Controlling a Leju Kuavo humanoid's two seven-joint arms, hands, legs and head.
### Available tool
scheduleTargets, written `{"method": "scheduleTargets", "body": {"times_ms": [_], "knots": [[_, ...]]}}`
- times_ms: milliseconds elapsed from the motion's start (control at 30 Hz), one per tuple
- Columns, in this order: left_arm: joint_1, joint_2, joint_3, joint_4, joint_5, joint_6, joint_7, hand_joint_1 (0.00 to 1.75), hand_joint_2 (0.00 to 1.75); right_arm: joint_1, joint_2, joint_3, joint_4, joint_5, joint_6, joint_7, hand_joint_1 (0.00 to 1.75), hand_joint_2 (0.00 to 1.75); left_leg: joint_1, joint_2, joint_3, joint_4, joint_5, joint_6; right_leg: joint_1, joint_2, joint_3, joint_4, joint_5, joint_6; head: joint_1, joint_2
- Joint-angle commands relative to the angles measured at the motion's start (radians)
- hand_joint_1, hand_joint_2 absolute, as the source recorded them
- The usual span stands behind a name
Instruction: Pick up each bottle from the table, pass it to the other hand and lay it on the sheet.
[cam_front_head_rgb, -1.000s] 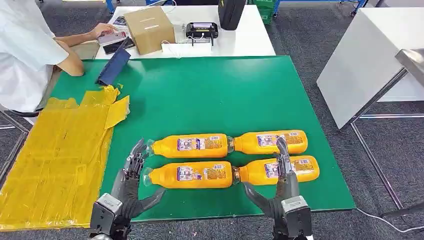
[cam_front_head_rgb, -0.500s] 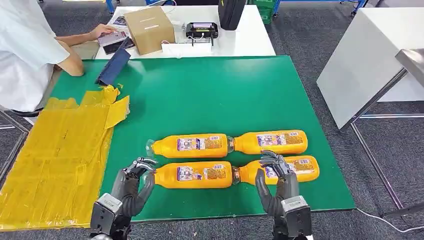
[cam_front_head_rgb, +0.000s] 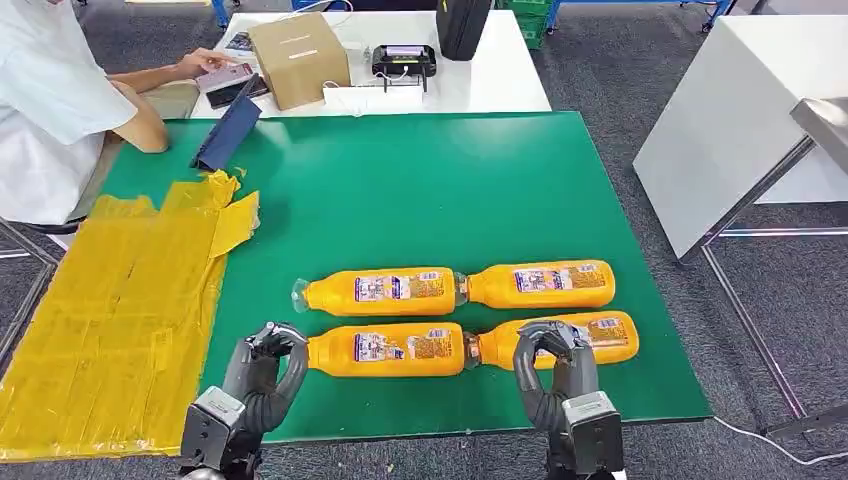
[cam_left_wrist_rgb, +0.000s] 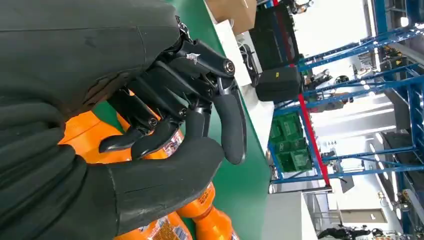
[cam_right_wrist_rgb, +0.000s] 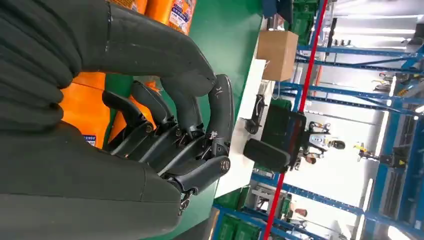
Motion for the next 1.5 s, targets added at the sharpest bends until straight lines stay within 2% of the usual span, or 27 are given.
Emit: {"method": "scheduleTargets", "body": {"times_ms": [33, 133, 200, 233, 267, 300, 333, 367, 400, 667, 800, 867, 1033, 1133, 1200, 1233, 1300, 1367, 1500], "knots": [[-0.097, -0.045, 0.043, 0.175, 0.042, 0.17, -0.112, 1.75, 1.75, -0.236, 0.075, 0.086, 0.233, 0.05, -0.064, -0.099, 1.75, 1.75, 0.001, -0.002, 0.005, -0.001, -0.002, -0.001, 0.0, 0.004, 0.005, -0.001, -0.002, -0.002, 0.0, 0.0], [-0.097, -0.045, 0.043, 0.175, 0.042, 0.17, -0.112, 1.75, 1.75, -0.236, 0.075, 0.086, 0.233, 0.05, -0.064, -0.099, 1.75, 1.75, 0.001, -0.002, 0.005, 0.0, -0.002, -0.001, 0.0, 0.004, 0.005, -0.001, -0.002, -0.002, 0.0, 0.0], [-0.1, -0.042, 0.04, 0.177, 0.041, 0.171, -0.116, 1.75, 1.75, -0.262, 0.068, 0.088, 0.248, 0.051, -0.087, -0.089, 1.75, 1.75, 0.001, 0.003, 0.003, -0.002, 0.0, -0.001, 0.001, 0.007, 0.002, -0.002, 0.002, -0.002, 0.001, 0.0], [-0.093, -0.039, 0.035, 0.165, 0.041, 0.172, -0.116, 1.75, 1.75, -0.269, 0.058, 0.078, 0.245, 0.058, -0.108, -0.074, 1.61, 1.75, 0.001, 0.005, 0.005, -0.002, 0.0, -0.002, 0.001, 0.011, 0.004, -0.002, 0.002, -0.003, 0.0, 0.0], [-0.086, -0.036, 0.024, 0.155, 0.037, 0.173, -0.117, 1.75, 1.75, -0.273, 0.043, 0.075, 0.244, 0.086, -0.125, -0.046, 0.21, 1.75, 0.001, 0.005, 0.007, -0.003, 0.0, -0.002, 0.001, 0.013, 0.005, -0.002, 0.002, -0.003, 0.0, 0.0], [-0.081, -0.031, 0.013, 0.15, 0.027, 0.172, -0.116, 1.75, 1.75, -0.273, 0.035, 0.067, 0.242, 0.087, -0.124, -0.039, 0.0, 1.75, 0.002, 0.003, 0.005, -0.001, 0.0, -0.002, 0.001, 0.009, 0.004, -0.001, 0.002, -0.003, 0.0, 0.0], [-0.072, -0.025, -0.012, 0.14, 0.003, 0.161, -0.117, 0.0, 1.75, -0.279, 0.011, 0.055, 0.239, 0.142, -0.143, -0.013, 0.0, 0.0, 0.001, 0.001, 0.005, -0.002, 0.001, -0.002, 0.0, 0.004, 0.003, -0.001, 0.003, -0.004, 0.0, 0.0], [-0.065, -0.027, -0.022, 0.135, -0.002, 0.16, -0.115, 0.0, 1.75, -0.284, -0.005, 0.041, 0.234, 0.159, -0.135, 0.003, 0.0, 0.0, 0.001, -0.001, 0.004, -0.001, 0.003, 0.0, 0.0, 0.001, 0.003, -0.001, 0.003, -0.004, 0.0, 0.0], [-0.062, -0.027, -0.029, 0.132, -0.003, 0.159, -0.113, 0.0, 1.75, -0.287, -0.009, 0.021, 0.231, 0.176, -0.136, 0.013, 0.0, 1.75, 0.001, -0.004, 0.004, -0.001, 0.003, -0.001, 0.001, 0.002, 0.004, -0.001, 0.002, -0.004, 0.0, 0.0], [-0.071, -0.039, 0.023, 0.131, 0.043, 0.125, -0.121, 0.0, 1.75, -0.39, 0.0, -0.014, 0.257, 0.187, -0.071, 0.05, 0.0, 1.75, 0.0, 0.0, 0.002, -0.001, 0.004, 0.0, 0.0, 0.002, 0.001, 0.0, 0.004, -0.003, 0.0, 0.0], [-0.059, -0.042, 0.039, 0.114, 0.042, 0.128, -0.119, 0.0, 1.75, -0.384, 0.013, -0.006, 0.259, 0.171, -0.064, 0.05, 0.0, 1.75, 0.0, -0.001, 0.002, 0.0, 0.004, 0.0, 0.0, 0.001, 0.002, 0.0, 0.004, -0.003, 0.0, 0.0], [-0.06, -0.024, 0.025, 0.109, 0.01, 0.122, -0.101, 0.0, 1.75, -0.4, 0.006, 0.004, 0.276, 0.177, -0.067, 0.045, 0.0, 1.75, 0.0, -0.001, 0.002, -0.001, 0.004, 0.0, 0.0, 0.001, 0.002, 0.0, 0.004, -0.003, 0.0, 0.0], [-0.063, -0.034, 0.052, 0.084, 0.032, 0.109, -0.095, 0.0, 1.75, -0.546, -0.052, 0.153, 0.372, 0.458, -0.012, 0.138, 0.0, 1.75, 0.001, 0.003, 0.002, 0.0, 0.003, -0.001, 0.0, 0.007, 0.002, 0.001, 0.004, -0.003, 0.0, 0.0], [-0.084, -0.029, 0.076, 0.048, 0.046, 0.085, -0.086, 0.0, 1.75, -0.678, -0.015, 0.261, 0.491, 0.579, 0.052, 0.2, 0.0, 1.75, 0.001, 0.005, 0.002, 0.001, 0.003, -0.001, 0.0, 0.01, 0.0, 0.002, 0.005, -0.003, 0.0, 0.0], [-0.112, -0.031, 0.087, 0.044, 0.08, 0.06, -0.084, 0.0, 1.75, -0.761, 0.019, 0.317, 0.611, 0.663, 0.038, 0.228, 0.0, 1.75, 0.001, 0.004, 0.0, 0.001, 0.005, 0.0, 0.001, 0.007, -0.001, 0.002, 0.005, -0.003, 0.0, 0.0], [-0.138, -0.033, 0.088, 0.052, 0.094, 0.045, -0.083, 0.0, 1.75, -0.82, 0.042, 0.356, 0.716, 0.74, 0.028, 0.261, 0.0, 1.75, 0.001, 0.005, 0.001, 0.001, 0.005, -0.001, 0.0, 0.01, -0.001, 0.003, 0.005, -0.004, 0.001, 0.0], [-0.165, -0.035, 0.089, 0.062, 0.109, 0.034, -0.082, 0.0, 1.75, -0.885, 0.078, 0.388, 0.85, 0.745, 0.063, 0.245, 0.0, 1.75, 0.001, 0.005, 0.002, 0.001, 0.006, -0.002, 0.001, 0.01, 0.0, 0.003, 0.006, -0.004, 0.0, 0.0], [-0.186, -0.032, 0.089, 0.073, 0.109, 0.035, -0.082, 0.0, 1.75, -0.93, 0.108, 0.414, 0.953, 0.767, 0.055, 0.228, 0.0, 1.75, 0.001, 0.004, 0.002, 0.001, 0.008, -0.002, 0.001, 0.009, -0.001, 0.004, 0.006, -0.004, 0.0, 0.0], [-0.195, -0.028, 0.097, 0.077, 0.11, 0.038, -0.082, 0.0, 1.75, -0.945, 0.127, 0.428, 1.004, 0.775, 0.051, 0.224, 0.0, 1.75, 0.001, 0.0, 0.0, 0.0, 0.011, -0.001, 0.001, 0.002, 0.0, 0.003, 0.007, -0.005, 0.0, 0.0]]}}
